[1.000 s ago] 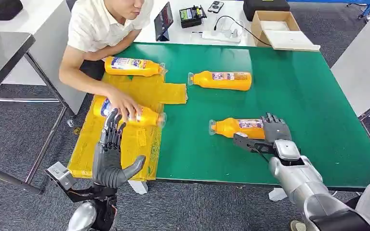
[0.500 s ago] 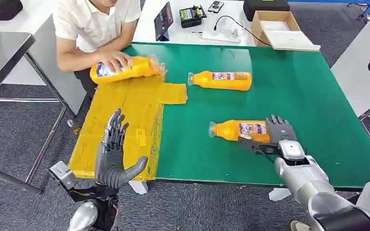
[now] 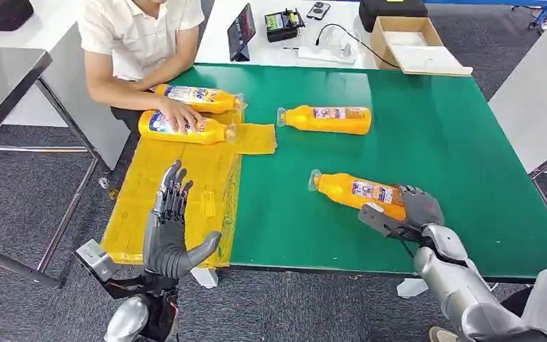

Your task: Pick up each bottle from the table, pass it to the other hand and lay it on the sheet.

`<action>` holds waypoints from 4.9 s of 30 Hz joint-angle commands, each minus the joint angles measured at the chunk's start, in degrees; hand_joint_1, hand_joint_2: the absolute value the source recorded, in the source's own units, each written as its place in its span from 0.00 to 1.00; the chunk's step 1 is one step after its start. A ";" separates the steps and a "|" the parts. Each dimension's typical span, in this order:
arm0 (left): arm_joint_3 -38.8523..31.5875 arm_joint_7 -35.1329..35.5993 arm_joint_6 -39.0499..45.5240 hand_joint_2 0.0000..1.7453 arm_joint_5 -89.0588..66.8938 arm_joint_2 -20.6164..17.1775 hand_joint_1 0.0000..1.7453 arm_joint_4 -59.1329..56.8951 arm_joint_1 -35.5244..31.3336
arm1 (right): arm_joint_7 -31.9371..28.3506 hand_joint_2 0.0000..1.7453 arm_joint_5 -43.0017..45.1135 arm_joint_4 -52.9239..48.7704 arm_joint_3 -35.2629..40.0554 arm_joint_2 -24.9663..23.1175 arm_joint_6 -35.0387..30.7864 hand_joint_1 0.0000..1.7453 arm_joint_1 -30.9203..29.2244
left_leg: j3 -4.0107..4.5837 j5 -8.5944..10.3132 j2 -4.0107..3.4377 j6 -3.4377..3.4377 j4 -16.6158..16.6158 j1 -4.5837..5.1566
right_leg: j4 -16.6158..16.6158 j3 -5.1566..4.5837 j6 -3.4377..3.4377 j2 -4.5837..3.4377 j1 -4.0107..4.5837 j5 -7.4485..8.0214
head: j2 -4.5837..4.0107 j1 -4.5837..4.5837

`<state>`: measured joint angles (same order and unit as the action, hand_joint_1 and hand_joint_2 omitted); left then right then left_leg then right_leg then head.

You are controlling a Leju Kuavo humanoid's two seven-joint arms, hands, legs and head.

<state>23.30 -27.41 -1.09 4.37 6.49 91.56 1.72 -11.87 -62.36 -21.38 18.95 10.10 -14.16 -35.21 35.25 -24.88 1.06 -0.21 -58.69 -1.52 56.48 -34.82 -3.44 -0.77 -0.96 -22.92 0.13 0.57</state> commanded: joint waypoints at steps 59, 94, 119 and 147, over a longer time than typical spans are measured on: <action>8.29 4.64 1.52 1.00 13.60 0.23 0.00 -1.97 1.09 | -16.38 1.00 39.95 -38.98 24.88 -16.88 15.09 1.00 17.04 | 0.31 -0.04 -0.24 -0.11 0.10 -0.14 | 0.04 -0.28 0.18 -0.12 0.15 -0.08 | 0.00 0.00; 6.91 5.12 -13.51 1.00 17.34 -2.82 1.00 -2.88 4.41 | -11.47 0.00 45.42 -42.70 24.56 -12.22 22.28 0.00 18.97 | 0.31 -0.05 -0.16 -0.12 0.12 -0.13 | 0.01 -0.28 0.19 -0.02 0.14 -0.12 | 0.00 0.00; -13.50 9.50 16.32 1.00 -21.19 -0.94 1.00 -13.84 -1.25 | -20.45 0.00 35.65 -81.45 1.08 -10.71 -3.50 0.00 43.15 | 0.44 -0.04 0.13 -0.15 0.12 -0.12 | 0.03 -0.36 0.23 0.24 0.13 -0.22 | 0.00 -0.02; -3.84 23.58 10.55 1.00 -71.37 -5.80 0.00 -69.54 -35.16 | -25.13 0.00 42.36 -64.12 -2.47 -15.16 -6.08 0.00 38.51 | 0.09 0.12 -0.04 -0.17 0.23 -0.16 | -0.04 0.00 0.41 0.10 0.17 0.01 | 0.00 0.00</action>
<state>17.59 -3.25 15.57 -69.12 0.59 33.58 -30.75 -36.57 -20.52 -93.61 18.64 -4.31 -20.52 4.93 35.68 -24.77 1.26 -0.51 -58.66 -1.74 56.61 -35.09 -3.23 -0.61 -0.80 -23.01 0.13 0.57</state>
